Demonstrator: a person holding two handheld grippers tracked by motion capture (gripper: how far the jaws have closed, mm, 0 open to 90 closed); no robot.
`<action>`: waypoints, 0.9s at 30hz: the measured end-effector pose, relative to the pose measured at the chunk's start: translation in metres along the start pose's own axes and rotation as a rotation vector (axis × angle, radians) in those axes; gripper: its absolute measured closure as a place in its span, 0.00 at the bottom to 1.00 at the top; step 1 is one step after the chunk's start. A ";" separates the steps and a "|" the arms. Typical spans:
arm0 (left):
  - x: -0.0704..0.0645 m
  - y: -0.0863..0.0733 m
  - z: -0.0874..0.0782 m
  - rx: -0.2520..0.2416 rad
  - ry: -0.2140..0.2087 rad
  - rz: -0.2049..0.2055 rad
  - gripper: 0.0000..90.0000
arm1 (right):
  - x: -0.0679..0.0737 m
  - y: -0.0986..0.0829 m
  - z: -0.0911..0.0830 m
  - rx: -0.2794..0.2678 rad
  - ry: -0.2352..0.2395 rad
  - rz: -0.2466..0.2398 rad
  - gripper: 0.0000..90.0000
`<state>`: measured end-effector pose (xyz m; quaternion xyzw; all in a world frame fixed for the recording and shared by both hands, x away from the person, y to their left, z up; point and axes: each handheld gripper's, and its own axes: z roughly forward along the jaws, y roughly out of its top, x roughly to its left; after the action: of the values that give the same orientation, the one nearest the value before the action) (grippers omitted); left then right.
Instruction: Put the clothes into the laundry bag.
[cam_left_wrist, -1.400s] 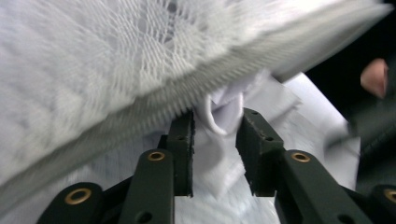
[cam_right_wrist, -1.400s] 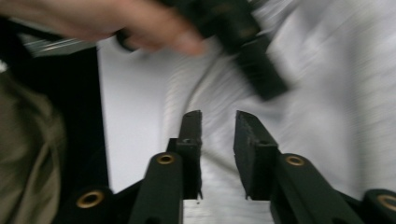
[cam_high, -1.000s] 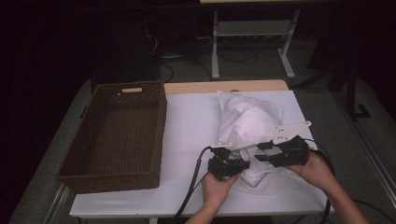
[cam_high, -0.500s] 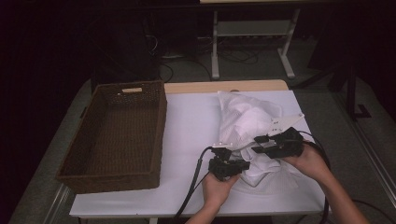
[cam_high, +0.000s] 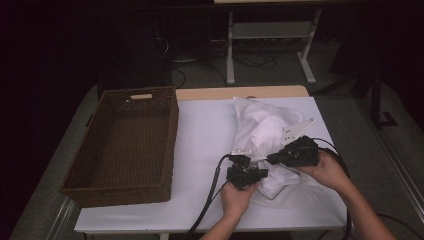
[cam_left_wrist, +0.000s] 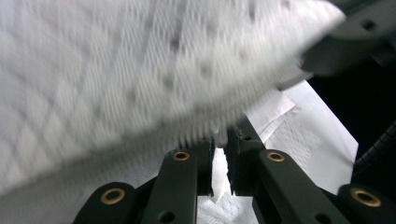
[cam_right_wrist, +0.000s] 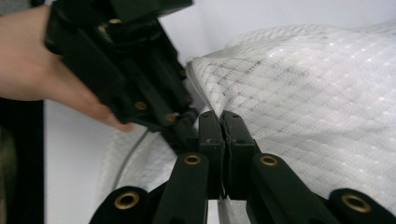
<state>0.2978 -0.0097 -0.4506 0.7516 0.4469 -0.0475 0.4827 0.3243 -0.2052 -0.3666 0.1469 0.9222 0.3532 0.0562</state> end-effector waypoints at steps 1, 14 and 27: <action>-0.001 0.000 0.000 -0.013 -0.005 -0.002 0.91 | 0.001 0.000 -0.001 -0.004 0.008 -0.003 0.97; -0.002 -0.004 0.007 -0.042 -0.013 0.005 0.91 | 0.013 -0.017 -0.001 -0.007 0.087 0.037 0.98; 0.015 -0.023 -0.052 0.056 0.002 0.076 0.68 | 0.009 -0.028 0.008 0.000 0.069 0.070 0.95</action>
<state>0.2711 0.0429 -0.4460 0.7812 0.4171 -0.0410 0.4626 0.3112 -0.2174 -0.3910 0.1668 0.9180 0.3597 0.0119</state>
